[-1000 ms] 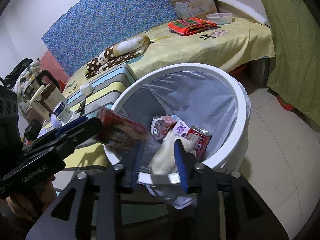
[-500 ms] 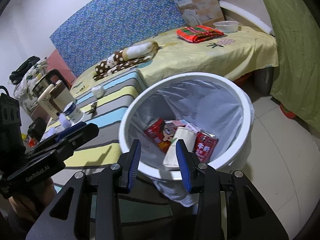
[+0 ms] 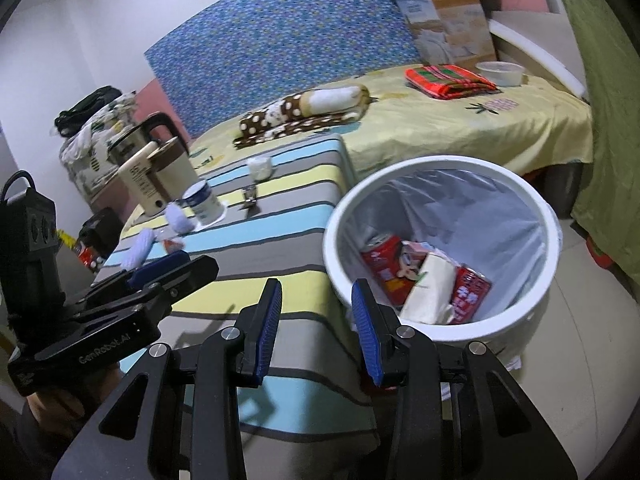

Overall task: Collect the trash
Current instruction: 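Withdraw both open tools from the bin back over the table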

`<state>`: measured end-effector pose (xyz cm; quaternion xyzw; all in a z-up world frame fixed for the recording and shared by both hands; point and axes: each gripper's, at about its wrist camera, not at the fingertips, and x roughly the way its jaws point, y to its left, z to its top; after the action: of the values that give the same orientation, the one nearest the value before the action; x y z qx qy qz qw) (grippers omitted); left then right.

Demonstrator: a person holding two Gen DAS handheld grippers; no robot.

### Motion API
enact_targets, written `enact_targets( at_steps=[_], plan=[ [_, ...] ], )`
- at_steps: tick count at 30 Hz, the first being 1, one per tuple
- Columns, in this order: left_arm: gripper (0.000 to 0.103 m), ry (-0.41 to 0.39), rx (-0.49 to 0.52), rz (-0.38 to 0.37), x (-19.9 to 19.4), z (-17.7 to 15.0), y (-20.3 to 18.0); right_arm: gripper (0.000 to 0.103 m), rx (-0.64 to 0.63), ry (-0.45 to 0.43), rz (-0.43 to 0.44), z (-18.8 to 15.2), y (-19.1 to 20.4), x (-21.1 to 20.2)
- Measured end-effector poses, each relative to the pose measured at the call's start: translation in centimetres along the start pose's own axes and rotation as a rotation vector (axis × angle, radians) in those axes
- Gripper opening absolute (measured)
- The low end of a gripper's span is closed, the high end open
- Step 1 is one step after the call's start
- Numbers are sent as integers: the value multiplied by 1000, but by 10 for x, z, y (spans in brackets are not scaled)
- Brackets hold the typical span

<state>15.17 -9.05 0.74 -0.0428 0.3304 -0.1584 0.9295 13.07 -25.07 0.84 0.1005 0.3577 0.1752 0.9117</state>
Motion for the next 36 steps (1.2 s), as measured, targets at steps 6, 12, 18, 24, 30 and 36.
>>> enact_targets(
  at_steps=[6, 12, 18, 24, 30, 36],
  plan=[
    [53, -18, -23, 40, -20, -8, 15, 39, -13, 1, 33, -1, 18, 2],
    [53, -31, -39, 77, -37, -17, 28, 39, -54, 7, 72, -4, 39, 3],
    [53, -44, -67, 112, -55, -27, 42, 39, -83, 30, 93, -8, 60, 7],
    [53, -54, -96, 144, -67, -31, 60, 39, -126, 43, 114, -7, 76, 14],
    [53, -65, -119, 188, -75, -36, 76, 39, -147, 50, 131, -3, 89, 22],
    [53, -71, -146, 250, -78, -35, 101, 39, -167, 53, 143, 1, 99, 31]
  ],
)
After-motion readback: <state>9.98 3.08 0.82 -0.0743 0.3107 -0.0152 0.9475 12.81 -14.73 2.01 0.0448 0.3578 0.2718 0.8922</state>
